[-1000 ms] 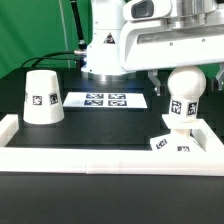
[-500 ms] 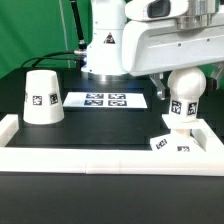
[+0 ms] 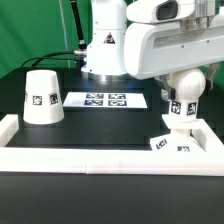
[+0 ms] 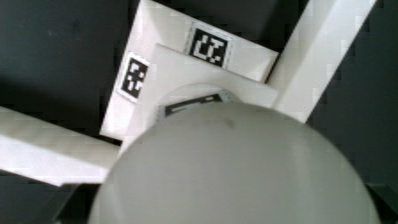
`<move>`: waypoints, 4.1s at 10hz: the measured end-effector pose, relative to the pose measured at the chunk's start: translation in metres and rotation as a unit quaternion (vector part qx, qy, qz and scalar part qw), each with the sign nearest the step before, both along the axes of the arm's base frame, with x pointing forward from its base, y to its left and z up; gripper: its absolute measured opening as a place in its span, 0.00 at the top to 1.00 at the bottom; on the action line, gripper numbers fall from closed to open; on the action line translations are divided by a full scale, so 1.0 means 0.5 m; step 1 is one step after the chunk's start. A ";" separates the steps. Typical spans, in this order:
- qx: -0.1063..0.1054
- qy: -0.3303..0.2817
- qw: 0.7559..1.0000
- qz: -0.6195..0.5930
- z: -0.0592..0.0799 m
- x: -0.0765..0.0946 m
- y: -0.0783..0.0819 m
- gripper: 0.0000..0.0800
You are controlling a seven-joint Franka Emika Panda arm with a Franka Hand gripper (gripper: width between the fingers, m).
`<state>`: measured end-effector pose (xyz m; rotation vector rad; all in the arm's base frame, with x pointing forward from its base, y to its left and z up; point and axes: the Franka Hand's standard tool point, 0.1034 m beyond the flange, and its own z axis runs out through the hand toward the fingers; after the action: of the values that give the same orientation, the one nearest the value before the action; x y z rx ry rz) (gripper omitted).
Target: Assemble lamp
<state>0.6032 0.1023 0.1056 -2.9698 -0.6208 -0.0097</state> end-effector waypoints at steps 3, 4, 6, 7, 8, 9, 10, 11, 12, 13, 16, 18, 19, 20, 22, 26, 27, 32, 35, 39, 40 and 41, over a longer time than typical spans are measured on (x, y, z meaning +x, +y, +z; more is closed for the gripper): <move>0.000 0.001 1.000 -0.011 0.000 0.000 0.000 0.28; 0.002 0.004 0.999 -0.034 0.000 0.000 0.000 0.28; 0.005 0.021 0.984 -0.176 -0.001 -0.001 0.004 0.28; 0.003 0.028 0.972 -0.235 -0.001 -0.002 0.004 0.28; 0.004 0.034 0.959 -0.281 -0.002 -0.003 0.003 0.28; 0.005 0.042 0.937 -0.348 -0.002 -0.003 0.003 0.28; 0.004 0.046 0.922 -0.385 -0.002 -0.003 0.004 0.28; 0.004 0.048 0.918 -0.394 -0.002 -0.002 0.003 0.28; 0.004 0.053 0.900 -0.432 -0.002 -0.002 0.004 0.28; 0.004 0.056 0.888 -0.457 -0.002 -0.002 0.004 0.28; 0.008 0.068 0.831 -0.552 -0.001 -0.002 0.005 0.28; 0.027 0.072 0.744 -0.664 -0.004 -0.016 0.001 0.28; 0.042 0.073 0.692 -0.717 -0.004 -0.022 0.001 0.28; 0.046 0.082 0.658 -0.747 -0.005 -0.027 0.002 0.28; 0.055 0.100 0.596 -0.795 -0.004 -0.025 0.004 0.28; 0.054 0.103 0.624 -0.773 -0.003 -0.025 0.012 0.14; 0.051 0.105 0.653 -0.748 0.001 -0.024 0.018 0.13; 0.056 0.081 0.787 -0.609 0.002 -0.023 0.021 0.13; 0.040 0.053 0.865 -0.497 -0.001 -0.026 0.020 0.13; 0.018 0.013 0.956 -0.292 0.001 -0.024 0.014 0.13; 0.018 0.007 0.968 -0.251 0.001 -0.024 0.012 0.13; 0.018 0.001 0.975 -0.222 0.001 -0.023 0.013 0.13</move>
Offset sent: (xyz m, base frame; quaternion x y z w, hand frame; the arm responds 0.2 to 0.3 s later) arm 0.0000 0.0000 0.0000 0.0000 0.0000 0.0000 1.0000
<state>0.5919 0.1088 0.1063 -3.0008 0.0537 -0.0533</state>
